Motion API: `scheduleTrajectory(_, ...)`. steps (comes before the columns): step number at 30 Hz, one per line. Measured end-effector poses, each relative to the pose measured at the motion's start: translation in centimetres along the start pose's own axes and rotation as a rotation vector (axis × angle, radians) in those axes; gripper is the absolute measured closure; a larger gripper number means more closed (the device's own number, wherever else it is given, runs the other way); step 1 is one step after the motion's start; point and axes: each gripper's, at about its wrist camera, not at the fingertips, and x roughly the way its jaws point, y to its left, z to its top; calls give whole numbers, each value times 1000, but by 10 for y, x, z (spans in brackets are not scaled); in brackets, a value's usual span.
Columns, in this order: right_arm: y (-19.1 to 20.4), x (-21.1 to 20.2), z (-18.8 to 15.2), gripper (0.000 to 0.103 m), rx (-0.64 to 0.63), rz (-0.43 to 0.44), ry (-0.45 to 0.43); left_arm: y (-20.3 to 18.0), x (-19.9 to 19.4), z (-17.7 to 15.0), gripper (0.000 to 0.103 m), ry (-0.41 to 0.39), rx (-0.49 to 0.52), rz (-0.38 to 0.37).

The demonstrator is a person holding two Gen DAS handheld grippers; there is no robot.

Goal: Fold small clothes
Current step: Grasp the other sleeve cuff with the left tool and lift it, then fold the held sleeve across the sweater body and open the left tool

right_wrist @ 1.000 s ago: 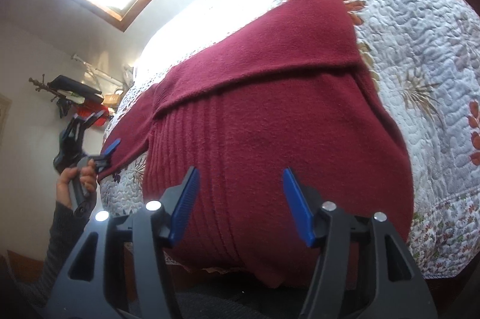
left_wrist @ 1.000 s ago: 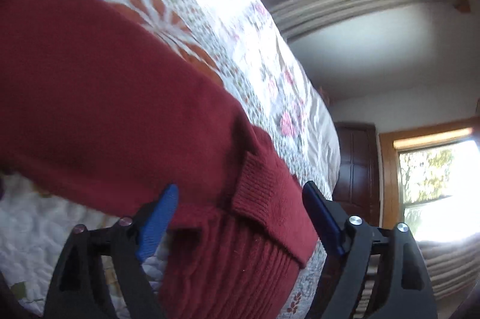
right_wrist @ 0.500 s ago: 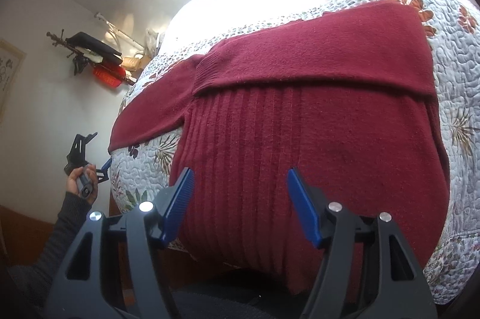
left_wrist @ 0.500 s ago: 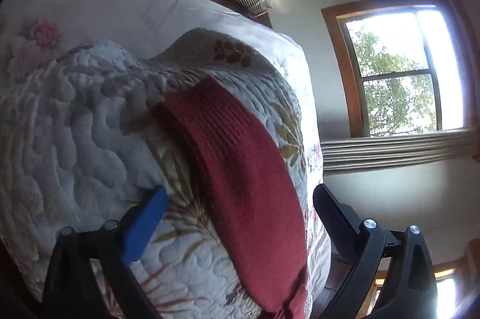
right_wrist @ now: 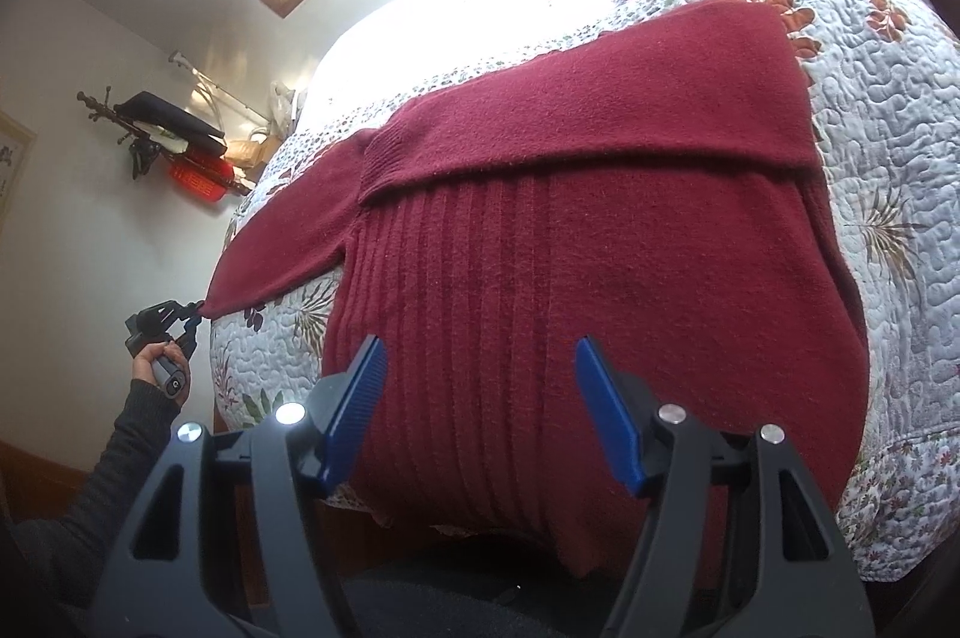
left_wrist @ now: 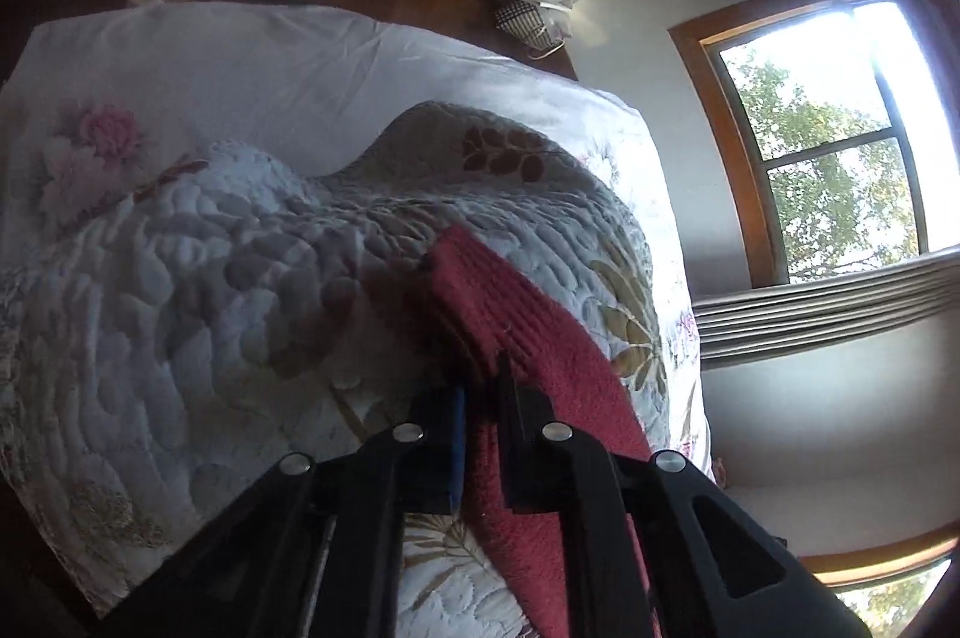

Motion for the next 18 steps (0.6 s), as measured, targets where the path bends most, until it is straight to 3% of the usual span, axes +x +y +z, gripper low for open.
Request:
scheduleTrajectory(4, -4, -5, -1, 38, 6, 9, -10, -59, -32, -12, 96, -33, 139, -85)
scheduleTrajectory(8, -5, -7, -1, 38, 9, 25, -14, -146, -68, -48, 96, -50, 362, -196)
scheduleTrajectory(13, -8, -10, -3, 38, 13, 52, -26, -244, -90, -124, 96, -3, 644, -311)
scheduleTrajectory(18, -17, -20, -5, 38, 23, 68, -53, -300, -80, -207, 96, 71, 839, -350)
